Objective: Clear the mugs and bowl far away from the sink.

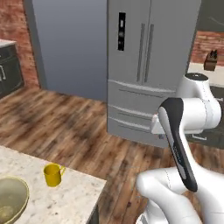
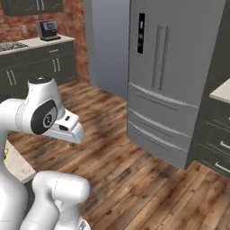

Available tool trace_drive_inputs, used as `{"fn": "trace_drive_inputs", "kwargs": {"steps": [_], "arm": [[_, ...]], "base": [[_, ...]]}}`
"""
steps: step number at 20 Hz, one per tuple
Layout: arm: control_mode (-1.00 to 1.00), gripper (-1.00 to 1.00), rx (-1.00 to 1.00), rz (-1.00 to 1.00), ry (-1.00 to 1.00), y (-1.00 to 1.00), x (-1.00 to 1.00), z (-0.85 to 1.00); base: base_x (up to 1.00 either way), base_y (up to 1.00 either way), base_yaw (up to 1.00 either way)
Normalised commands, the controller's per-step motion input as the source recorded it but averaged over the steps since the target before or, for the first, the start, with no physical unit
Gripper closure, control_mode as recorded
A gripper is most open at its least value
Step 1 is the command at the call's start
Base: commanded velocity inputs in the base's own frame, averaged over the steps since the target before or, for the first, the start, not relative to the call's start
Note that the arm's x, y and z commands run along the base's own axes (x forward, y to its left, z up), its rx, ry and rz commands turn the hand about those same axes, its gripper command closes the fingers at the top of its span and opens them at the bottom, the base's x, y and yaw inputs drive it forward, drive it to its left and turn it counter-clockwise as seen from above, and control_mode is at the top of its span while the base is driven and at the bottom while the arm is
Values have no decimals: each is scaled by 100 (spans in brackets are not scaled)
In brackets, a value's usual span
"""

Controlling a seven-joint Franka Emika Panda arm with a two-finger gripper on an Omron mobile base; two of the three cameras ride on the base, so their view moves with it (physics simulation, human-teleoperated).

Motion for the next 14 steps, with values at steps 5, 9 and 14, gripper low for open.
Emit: {"fn": "trace_drive_inputs", "kwargs": {"steps": [5, 9, 14], "arm": [[100, -100, 0, 0, 0, 0, 0, 0], [100, -100, 0, 0, 0, 0, 0, 0], [100, -100, 0, 0, 0, 0, 0, 0]], "base": [[0, -7, -94], [0, -47, -81], [1, -62, -75]]}}
